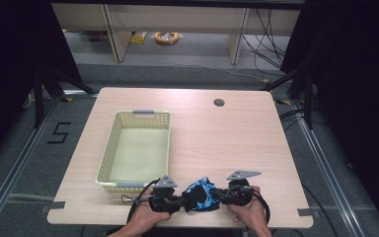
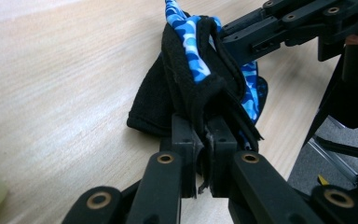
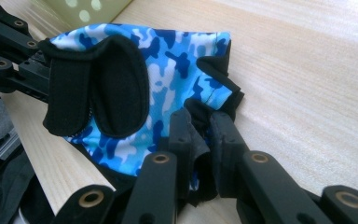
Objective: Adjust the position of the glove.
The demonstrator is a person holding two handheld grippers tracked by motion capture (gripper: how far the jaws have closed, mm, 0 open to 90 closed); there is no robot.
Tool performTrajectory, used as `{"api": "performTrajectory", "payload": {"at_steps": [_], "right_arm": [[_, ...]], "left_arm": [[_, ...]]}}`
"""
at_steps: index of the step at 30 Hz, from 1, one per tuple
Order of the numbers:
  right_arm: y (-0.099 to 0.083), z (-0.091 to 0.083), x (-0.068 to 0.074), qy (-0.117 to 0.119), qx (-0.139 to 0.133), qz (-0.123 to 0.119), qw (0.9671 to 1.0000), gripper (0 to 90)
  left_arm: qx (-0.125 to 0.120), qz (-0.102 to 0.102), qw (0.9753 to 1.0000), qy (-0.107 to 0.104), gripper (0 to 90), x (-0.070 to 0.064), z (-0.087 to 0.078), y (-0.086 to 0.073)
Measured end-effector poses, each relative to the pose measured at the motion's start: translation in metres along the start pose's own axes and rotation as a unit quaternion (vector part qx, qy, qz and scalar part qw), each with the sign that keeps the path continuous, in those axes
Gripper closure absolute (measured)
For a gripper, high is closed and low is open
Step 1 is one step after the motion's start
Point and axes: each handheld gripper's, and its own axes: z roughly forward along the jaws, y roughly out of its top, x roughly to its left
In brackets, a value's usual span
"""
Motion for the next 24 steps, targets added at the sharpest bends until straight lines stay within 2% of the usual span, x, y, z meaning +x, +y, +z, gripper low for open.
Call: {"api": "performTrajectory", "payload": {"at_steps": [2, 3, 6, 9, 10, 11, 12, 13, 15, 17, 18, 19, 22, 24], "right_arm": [[0.0, -0.002, 0.0, 0.001, -0.002, 0.003, 1.0, 81.1], [0.001, -0.004, 0.001, 0.014, -0.012, 0.003, 0.9998, 81.2], [0.001, -0.007, 0.002, 0.015, -0.018, 0.003, 0.9997, 81.2], [0.003, -0.015, 0.007, 0.021, -0.033, 0.003, 0.9992, 81.2], [0.002, -0.016, 0.009, 0.026, -0.04, 0.01, 0.9988, 81.2], [0.003, -0.019, 0.009, 0.021, -0.043, 0.005, 0.9989, 81.2], [0.003, -0.019, 0.009, 0.021, -0.043, 0.005, 0.9989, 81.2], [0.002, -0.021, 0.012, 0.026, -0.051, 0.004, 0.9983, 81.2], [0.003, -0.023, 0.013, 0.024, -0.054, 0.003, 0.9982, 81.2], [0.003, -0.027, 0.015, 0.037, -0.064, 0.006, 0.9973, 81.2], [0.003, -0.027, 0.015, 0.037, -0.064, 0.006, 0.9973, 81.2], [0.004, -0.03, 0.016, 0.031, -0.066, 0.005, 0.9973, 81.1], [0.003, -0.032, 0.018, 0.031, -0.072, 0.002, 0.9969, 81.2], [0.002, -0.034, 0.023, 0.032, -0.073, 0.01, 0.9968, 81.1]], "left_arm": [[-0.002, 0.002, 1.0, -0.001, 84.4, 0.0, -0.002, 0.001], [-0.006, 0.005, 1.0, 0.0, 84.5, 0.0, -0.005, 0.003], [-0.011, 0.008, 0.9999, -0.002, 84.4, 0.0, -0.007, 0.004], [-0.017, 0.018, 0.9997, -0.001, 84.4, -0.001, -0.012, 0.007], [-0.016, 0.024, 0.9996, 0.002, 84.4, -0.001, -0.014, 0.007], [-0.021, 0.024, 0.9995, 0.001, 84.3, -0.002, -0.015, 0.008], [-0.021, 0.024, 0.9995, 0.001, 84.4, -0.002, -0.015, 0.008], [-0.019, 0.032, 0.9993, -0.001, 84.3, -0.003, -0.019, 0.01], [-0.021, 0.032, 0.9993, 0.001, 84.3, -0.004, -0.02, 0.011], [-0.022, 0.033, 0.9992, -0.004, 84.3, -0.006, -0.024, 0.013], [-0.022, 0.033, 0.9992, -0.004, 84.3, -0.006, -0.024, 0.013], [-0.027, 0.042, 0.9987, -0.005, 84.3, -0.007, -0.025, 0.014], [-0.026, 0.044, 0.9987, -0.006, 84.2, -0.008, -0.026, 0.015], [-0.028, 0.043, 0.9987, -0.005, 84.2, -0.007, -0.027, 0.014]]}}
